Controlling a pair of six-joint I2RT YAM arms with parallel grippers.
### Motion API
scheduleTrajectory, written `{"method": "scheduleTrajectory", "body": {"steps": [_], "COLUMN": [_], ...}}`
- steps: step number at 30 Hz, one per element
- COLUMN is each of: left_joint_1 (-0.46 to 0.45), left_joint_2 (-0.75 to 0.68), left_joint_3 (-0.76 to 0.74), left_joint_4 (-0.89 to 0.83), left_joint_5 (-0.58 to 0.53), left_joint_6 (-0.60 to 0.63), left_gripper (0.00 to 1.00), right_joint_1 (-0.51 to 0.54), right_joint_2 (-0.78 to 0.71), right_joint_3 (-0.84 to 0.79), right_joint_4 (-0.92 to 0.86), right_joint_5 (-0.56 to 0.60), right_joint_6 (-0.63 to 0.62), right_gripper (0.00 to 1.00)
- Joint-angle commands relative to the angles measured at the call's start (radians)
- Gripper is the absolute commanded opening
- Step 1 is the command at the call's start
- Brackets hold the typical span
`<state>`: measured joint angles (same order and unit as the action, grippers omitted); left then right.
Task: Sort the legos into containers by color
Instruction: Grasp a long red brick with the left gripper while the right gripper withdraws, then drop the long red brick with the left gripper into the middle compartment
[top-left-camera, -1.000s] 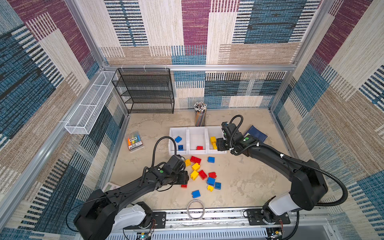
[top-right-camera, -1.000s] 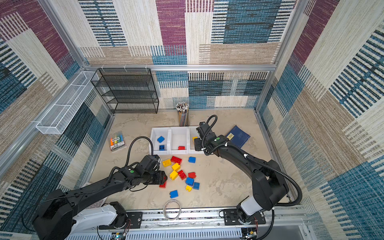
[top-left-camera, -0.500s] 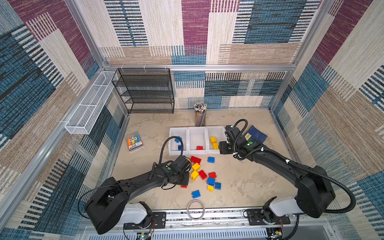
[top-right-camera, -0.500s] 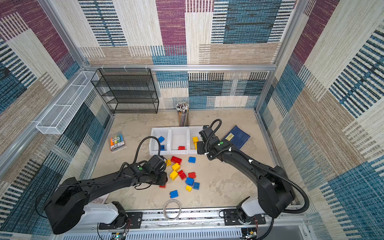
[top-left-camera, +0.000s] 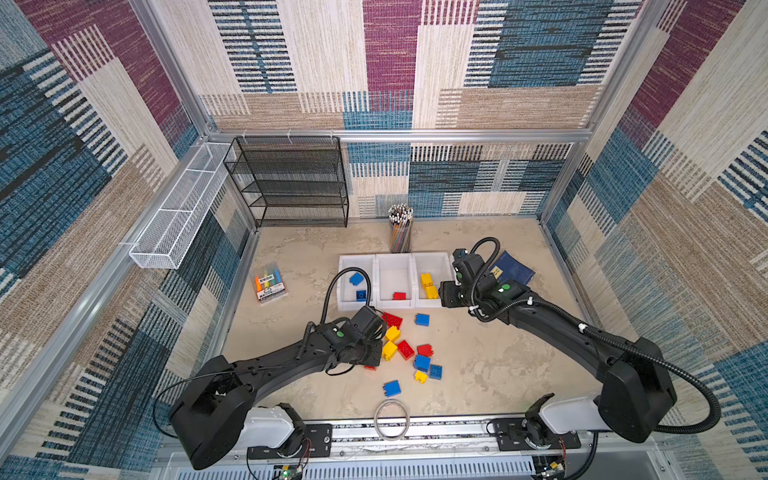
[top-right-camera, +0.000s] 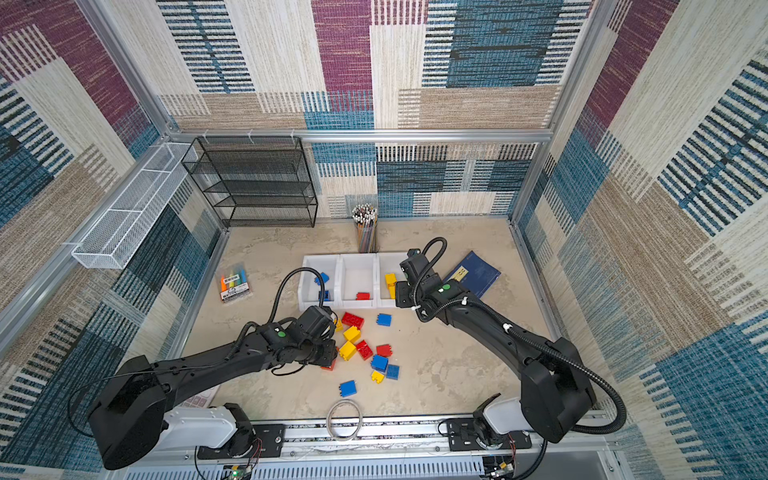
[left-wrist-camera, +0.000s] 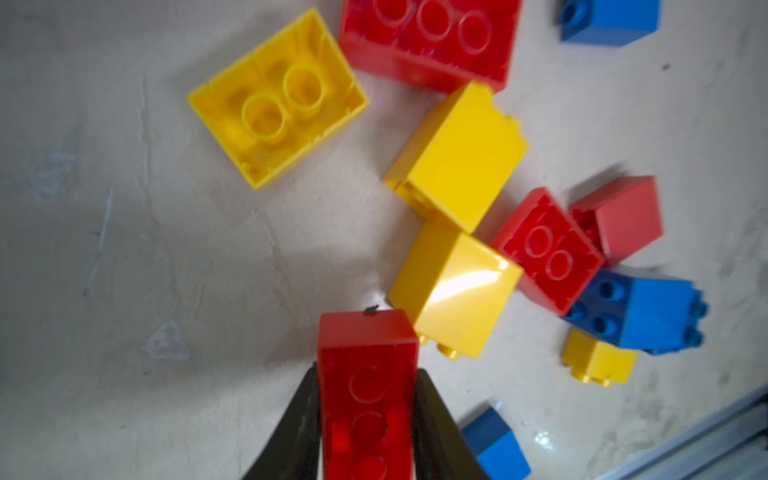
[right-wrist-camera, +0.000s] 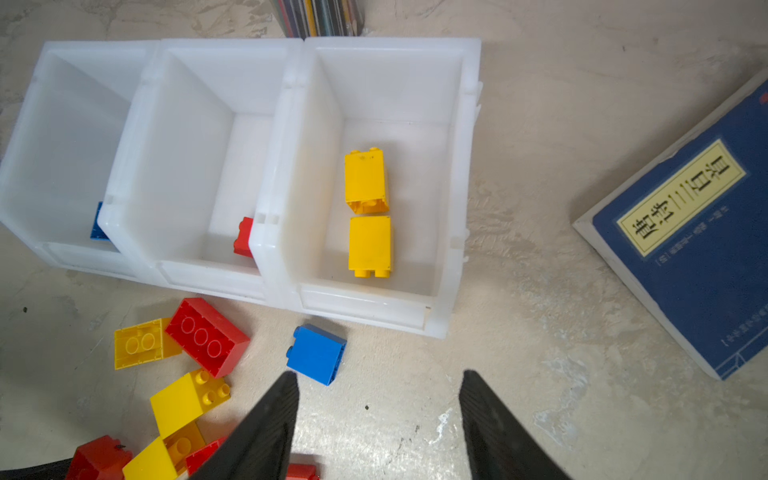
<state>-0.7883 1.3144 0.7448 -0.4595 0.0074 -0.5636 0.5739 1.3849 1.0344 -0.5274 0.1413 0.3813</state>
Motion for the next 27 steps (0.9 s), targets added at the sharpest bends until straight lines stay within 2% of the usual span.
{"method": "scheduleTrajectory", "body": {"steps": [1, 8, 18, 22, 27], "left_joint_1": [0.004, 0.096, 0.218, 0.248, 0.258], "left_joint_2": [0.001, 0.194, 0.511, 0.578, 0.588], "left_joint_3": [0.08, 0.342, 0.667, 0.731, 0.735], "left_joint_4": [0.004, 0.016, -0.022, -0.042, -0.011], "left_joint_5": [-0.019, 0.033, 0.113, 0.128, 0.148], "left_joint_6": [0.071, 0.197, 0.264, 0.269, 0.25], "left_gripper": [0.29, 0.29, 0.29, 0.31, 0.34], "right_joint_1": [0.0, 0.0, 0.001, 0.0, 0.0], "right_joint_2": [-0.027, -0.087, -0.19, -0.216, -0.234], "right_joint_3": [0.01, -0.018, -0.11, -0.127, -0.141], "right_joint_4": [-0.006, -0.029, -0.045, -0.052, -0.052], "right_joint_5": [0.02, 0.028, 0.023, 0.023, 0.033], "right_joint_6": [0.022, 0.06, 0.129, 0.145, 0.154], "right_gripper": [0.64, 0.63, 0.62, 0.61, 0.61]}}
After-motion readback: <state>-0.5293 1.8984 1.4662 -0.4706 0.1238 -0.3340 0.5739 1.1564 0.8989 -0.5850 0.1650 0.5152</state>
